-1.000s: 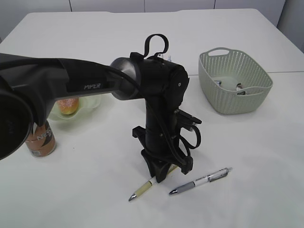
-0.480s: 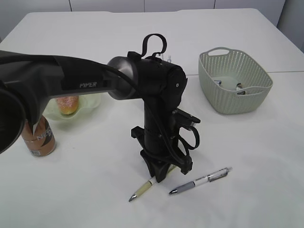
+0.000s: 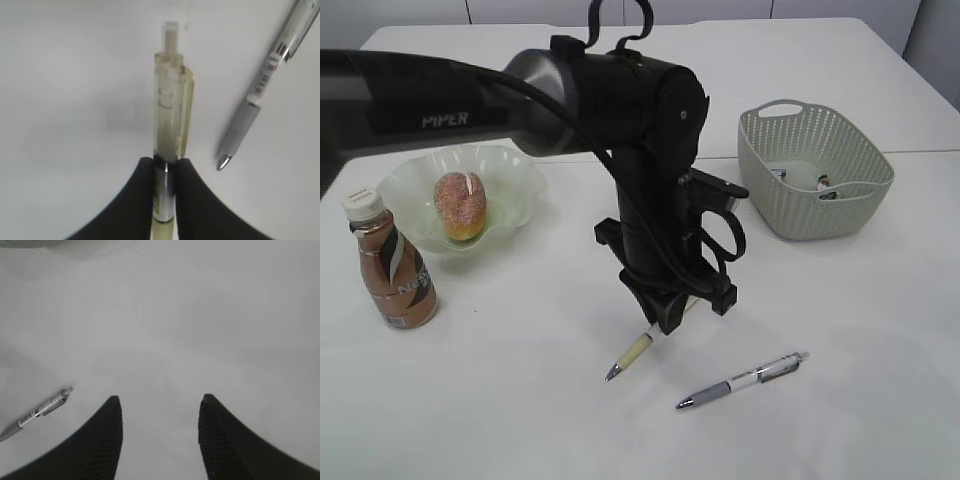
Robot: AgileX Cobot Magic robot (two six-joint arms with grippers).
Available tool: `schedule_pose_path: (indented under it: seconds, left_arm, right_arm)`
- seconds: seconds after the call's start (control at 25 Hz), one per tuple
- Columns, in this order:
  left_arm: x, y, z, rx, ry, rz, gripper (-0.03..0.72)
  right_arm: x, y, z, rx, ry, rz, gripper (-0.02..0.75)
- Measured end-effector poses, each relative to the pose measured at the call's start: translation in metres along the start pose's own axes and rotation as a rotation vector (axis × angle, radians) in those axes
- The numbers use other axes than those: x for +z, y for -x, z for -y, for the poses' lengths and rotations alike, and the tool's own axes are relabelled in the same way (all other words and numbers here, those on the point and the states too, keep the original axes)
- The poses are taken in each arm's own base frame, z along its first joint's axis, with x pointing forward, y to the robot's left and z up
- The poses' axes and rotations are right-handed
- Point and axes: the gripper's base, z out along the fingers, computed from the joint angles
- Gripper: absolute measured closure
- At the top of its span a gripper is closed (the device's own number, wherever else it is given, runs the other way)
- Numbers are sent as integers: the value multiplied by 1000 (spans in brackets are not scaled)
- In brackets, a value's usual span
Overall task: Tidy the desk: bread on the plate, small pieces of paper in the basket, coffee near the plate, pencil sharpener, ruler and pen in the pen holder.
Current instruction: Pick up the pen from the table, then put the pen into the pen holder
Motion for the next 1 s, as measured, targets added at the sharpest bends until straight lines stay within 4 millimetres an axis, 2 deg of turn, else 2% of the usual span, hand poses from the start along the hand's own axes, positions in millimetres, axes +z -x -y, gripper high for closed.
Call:
schedule_pose_path:
  seconds: [0.6,0.76,1.0]
  left_arm:
    - [-79,17,0,1,33,452,623]
    - [-91,24,-1,12,60,562,623]
    - [-95,34,-3,27,89,722,623]
  right_arm:
    - [0,0,0,0,0,0,342]
    - [0,0,0,0,0,0,342]
    - [0,0,0,0,0,0,342]
